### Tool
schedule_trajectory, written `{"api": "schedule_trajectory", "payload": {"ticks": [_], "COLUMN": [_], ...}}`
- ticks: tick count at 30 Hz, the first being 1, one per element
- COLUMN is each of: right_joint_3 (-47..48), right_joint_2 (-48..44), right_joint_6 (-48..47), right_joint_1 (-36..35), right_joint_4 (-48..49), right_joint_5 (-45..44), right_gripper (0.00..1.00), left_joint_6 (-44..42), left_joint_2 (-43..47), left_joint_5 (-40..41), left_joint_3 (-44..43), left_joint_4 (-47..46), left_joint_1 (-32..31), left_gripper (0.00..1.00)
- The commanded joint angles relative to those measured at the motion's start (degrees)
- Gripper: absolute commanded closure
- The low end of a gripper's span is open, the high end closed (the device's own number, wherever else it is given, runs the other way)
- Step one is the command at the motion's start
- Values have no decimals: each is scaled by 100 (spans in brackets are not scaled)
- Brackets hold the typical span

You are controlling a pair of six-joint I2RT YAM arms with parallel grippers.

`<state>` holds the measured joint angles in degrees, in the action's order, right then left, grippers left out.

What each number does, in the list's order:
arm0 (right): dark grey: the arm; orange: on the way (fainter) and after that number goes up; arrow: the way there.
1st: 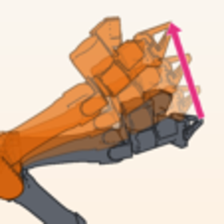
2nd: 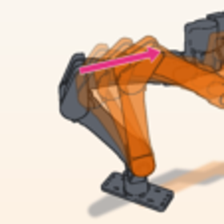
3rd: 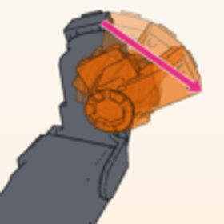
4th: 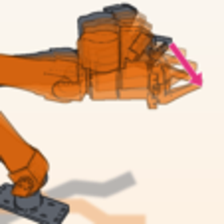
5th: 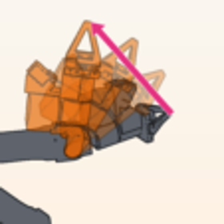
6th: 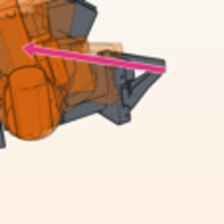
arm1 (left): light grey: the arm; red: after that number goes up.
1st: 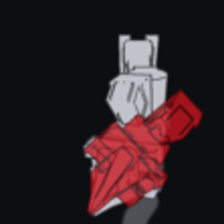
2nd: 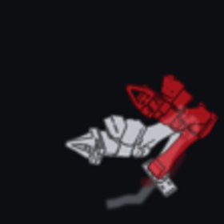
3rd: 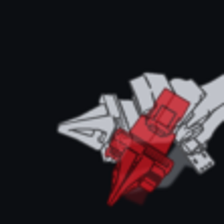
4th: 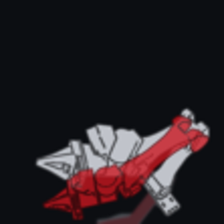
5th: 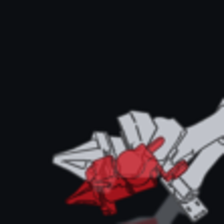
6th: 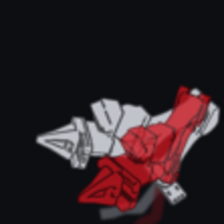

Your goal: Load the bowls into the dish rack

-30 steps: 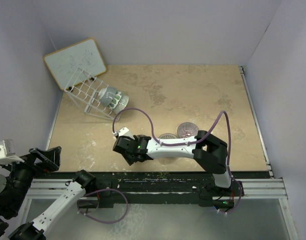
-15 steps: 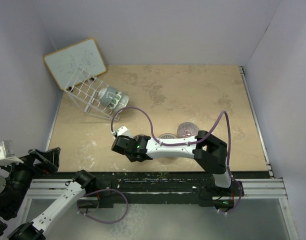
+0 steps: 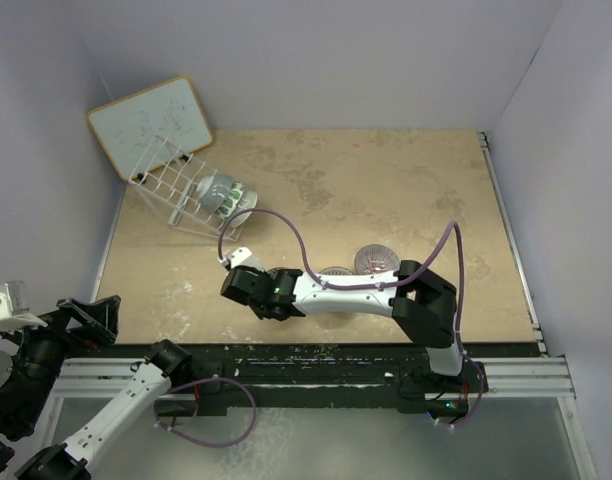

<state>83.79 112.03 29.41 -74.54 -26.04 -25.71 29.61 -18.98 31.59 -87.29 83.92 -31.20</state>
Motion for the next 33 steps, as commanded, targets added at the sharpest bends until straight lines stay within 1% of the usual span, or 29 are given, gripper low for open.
{"api": "schedule_trajectory", "payload": {"ticks": [1,6,10,13,15,19,23,26,30,33], "right_joint_3": [239,-115,-156,-239,-247,-49,212,413,796,1222], "right_joint_2": [-646,-1143,-1384,-1586,-1651,-1590,-1246,-898,-337,235], "right_joint_6": [-29,41,-62,60,271,685,1507,2263,3172,3819], "right_joint_1": [127,562,862,1162,1371,1723,2091,2289,2395,2445], "right_joint_4": [747,1786,2323,2995,3460,4352,5577,6601,7772,8500], "right_joint_5": [447,1383,2090,2890,3571,4412,5225,5500,5392,5138], "right_gripper": [100,100,100,100,100,100,100,100,100,100], "left_joint_6": [69,86,98,98,98,53,28,27,58,63], "left_joint_2": [4,41,32,25,10,-33,-90,-102,-83,-103], "left_joint_5": [58,62,110,133,141,121,107,94,104,103], "left_joint_3": [-108,-166,-247,-293,-290,-288,-338,-391,-412,-438], "left_joint_4": [-73,-22,60,72,68,22,19,33,79,89], "left_joint_1": [-26,-26,-22,-26,-26,-22,-26,-26,-22,-26], "left_gripper": [1,1,1,1,1,1,1,1,1,1]}}
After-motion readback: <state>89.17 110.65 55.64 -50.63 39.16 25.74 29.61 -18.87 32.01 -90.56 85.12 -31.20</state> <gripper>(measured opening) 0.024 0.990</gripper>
